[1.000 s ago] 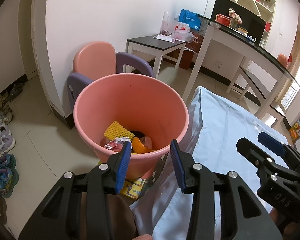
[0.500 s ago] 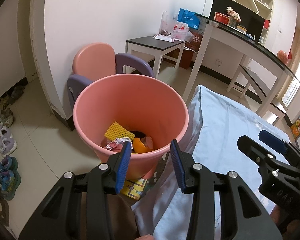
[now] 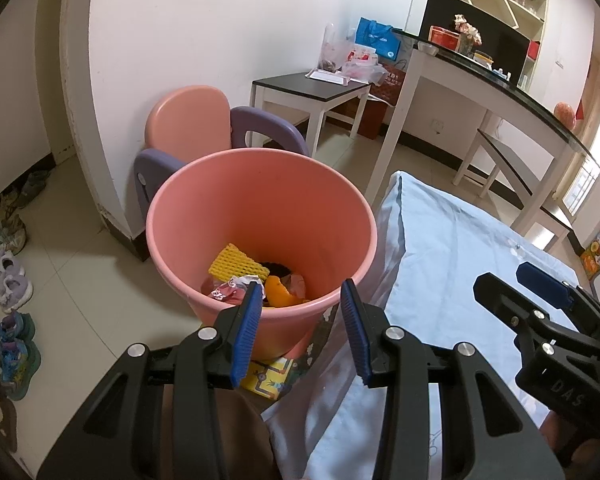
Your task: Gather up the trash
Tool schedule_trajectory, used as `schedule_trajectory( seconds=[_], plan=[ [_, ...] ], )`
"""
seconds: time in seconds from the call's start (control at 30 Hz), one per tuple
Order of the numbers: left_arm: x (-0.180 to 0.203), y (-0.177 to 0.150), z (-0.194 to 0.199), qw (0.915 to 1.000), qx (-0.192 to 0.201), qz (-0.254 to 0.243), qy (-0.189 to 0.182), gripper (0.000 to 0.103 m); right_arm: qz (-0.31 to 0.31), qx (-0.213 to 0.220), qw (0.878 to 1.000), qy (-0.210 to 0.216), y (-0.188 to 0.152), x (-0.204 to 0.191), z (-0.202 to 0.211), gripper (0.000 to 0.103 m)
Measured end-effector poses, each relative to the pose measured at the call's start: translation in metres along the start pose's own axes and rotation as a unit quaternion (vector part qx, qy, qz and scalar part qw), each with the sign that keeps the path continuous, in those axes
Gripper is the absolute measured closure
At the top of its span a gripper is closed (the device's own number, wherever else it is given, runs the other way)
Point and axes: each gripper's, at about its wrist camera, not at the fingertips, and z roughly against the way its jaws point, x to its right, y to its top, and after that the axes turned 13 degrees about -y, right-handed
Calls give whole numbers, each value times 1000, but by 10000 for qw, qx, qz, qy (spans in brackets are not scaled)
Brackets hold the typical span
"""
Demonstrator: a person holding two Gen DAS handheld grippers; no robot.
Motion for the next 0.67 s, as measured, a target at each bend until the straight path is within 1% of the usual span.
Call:
schedule_trajectory(
  seconds=[0.23,0.4,0.47,0.67],
  plan=[
    [1,0,0,10000,-11,-14,-12,62,-3,0,10000,-1,1,-1,0,31],
    [2,1,2,9999,56,-79,46,62,-3,-1,10000,-2,1,0,0,31],
    [2,2,2,9999,32,-90,103,62,-19,-10,10000,-6,1,0,-1,31],
    [3,3,1,9999,-49,-92,120,62,-33,-12,10000,-10,-1,2,-1,31]
  ],
)
